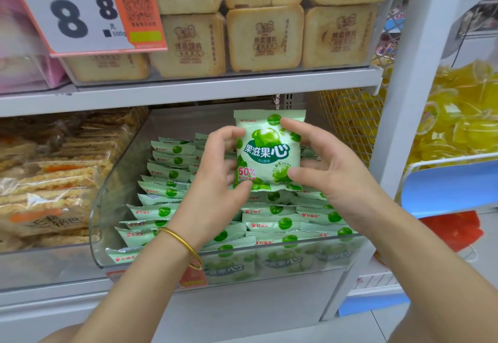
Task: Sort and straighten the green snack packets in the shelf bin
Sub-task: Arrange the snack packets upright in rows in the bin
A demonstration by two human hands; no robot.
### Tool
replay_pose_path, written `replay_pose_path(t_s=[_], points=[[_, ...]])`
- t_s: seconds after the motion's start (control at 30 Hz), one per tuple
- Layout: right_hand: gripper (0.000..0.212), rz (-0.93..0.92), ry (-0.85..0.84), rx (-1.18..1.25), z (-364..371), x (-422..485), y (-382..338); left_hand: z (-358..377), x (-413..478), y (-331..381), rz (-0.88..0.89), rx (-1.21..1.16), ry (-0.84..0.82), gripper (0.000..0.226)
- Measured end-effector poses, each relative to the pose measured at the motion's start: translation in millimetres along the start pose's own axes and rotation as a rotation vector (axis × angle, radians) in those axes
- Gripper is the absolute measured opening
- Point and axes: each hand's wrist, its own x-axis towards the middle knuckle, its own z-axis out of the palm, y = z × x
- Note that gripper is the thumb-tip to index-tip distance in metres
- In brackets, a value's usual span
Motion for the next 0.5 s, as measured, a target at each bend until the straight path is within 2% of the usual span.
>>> replay_pose_path(t_s=[0.1, 0.13, 0.2, 0.33, 0.43, 0.5], points=[[0.061, -0.018, -0.003, 0.007, -0.8, -0.6, -1.1, -1.7, 0.3, -4.2, 0.056, 0.326, 0.129, 0.06], [0.059, -0.017, -0.017, 0.011, -0.9, -0.5, -0.6, -1.5, 0.4, -4.2, 0.049, 0.371, 0.146, 0.058], [0.055, -0.015, -0.039, 0.017, 0.5, -0.9, 0.9, 1.1, 0.0, -1.9, 0.019, 0.344, 0.131, 0.062], [0.041, -0.03, -0.107, 0.032, 7.3, -3.5, 2.5, 8.4, -2.4, 0.2, -0.014, 0.34, 0.034, 0.085], [0.036, -0.017, -0.131, 0.018, 8.1, -5.1, 1.4, 8.0, -2.0, 1.3, 0.022, 0.337, 0.036, 0.068], [0.038, -0.038, -0.086, -0.009, 8.0, -4.3, -0.4, 5.0, -0.5, 3.0, 0.064, 0.293, 0.064, 0.062]])
